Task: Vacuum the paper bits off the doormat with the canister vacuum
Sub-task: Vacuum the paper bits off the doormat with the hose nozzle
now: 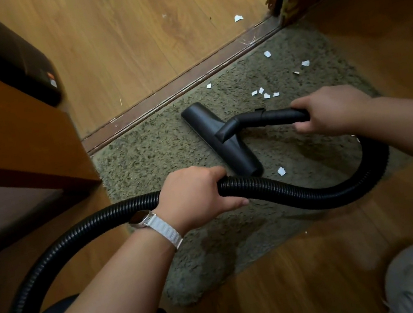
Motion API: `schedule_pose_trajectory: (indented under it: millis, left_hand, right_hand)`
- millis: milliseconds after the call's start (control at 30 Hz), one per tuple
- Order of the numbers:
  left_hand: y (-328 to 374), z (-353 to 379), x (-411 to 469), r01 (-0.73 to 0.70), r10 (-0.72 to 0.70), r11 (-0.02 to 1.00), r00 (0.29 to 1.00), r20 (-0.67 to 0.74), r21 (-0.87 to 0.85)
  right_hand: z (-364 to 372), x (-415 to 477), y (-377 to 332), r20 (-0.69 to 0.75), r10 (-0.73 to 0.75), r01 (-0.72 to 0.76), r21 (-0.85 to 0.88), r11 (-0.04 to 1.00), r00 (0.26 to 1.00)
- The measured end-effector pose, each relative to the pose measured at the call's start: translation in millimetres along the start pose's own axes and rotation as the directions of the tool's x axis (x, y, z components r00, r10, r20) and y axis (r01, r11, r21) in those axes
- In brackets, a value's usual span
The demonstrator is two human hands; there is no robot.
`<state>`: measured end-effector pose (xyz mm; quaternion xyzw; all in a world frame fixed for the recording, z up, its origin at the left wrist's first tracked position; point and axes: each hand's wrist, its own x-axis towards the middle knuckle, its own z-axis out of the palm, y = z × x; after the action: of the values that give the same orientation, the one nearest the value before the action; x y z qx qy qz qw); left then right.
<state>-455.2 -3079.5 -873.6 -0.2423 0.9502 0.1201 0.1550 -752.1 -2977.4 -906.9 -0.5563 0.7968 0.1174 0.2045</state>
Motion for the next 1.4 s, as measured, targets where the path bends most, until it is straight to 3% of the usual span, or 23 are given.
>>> schedule_pose_trajectory:
  millis: [333, 733, 1033, 1400]
  left_hand:
    - [6, -4, 10, 0.037, -0.038, 0.999, 0.998, -0.041, -0.038]
    - [8, -15, 8, 0.141, -0.145, 0.98, 0.989, -0.021, -0.138]
    - [6, -14, 7, 0.209, -0.215, 0.965, 0.976, -0.022, -0.16]
    - [7, -7, 12, 0.269, -0.273, 0.948, 0.962, 0.0, -0.171]
  right_hand:
    - [-7, -16, 28, 0.031, 0.169, -0.17, 0.039, 0.985, 0.985]
    - [-19, 9, 36, -0.034, 0.243, -0.236, 0.131, 0.963, 0.97]
    - [-15, 46, 36, -0.038, 0.215, -0.208, 0.146, 0.967, 0.976]
    - [-27, 70, 17, -0.067, 0.055, -0.05, 0.073, 0.996, 0.996]
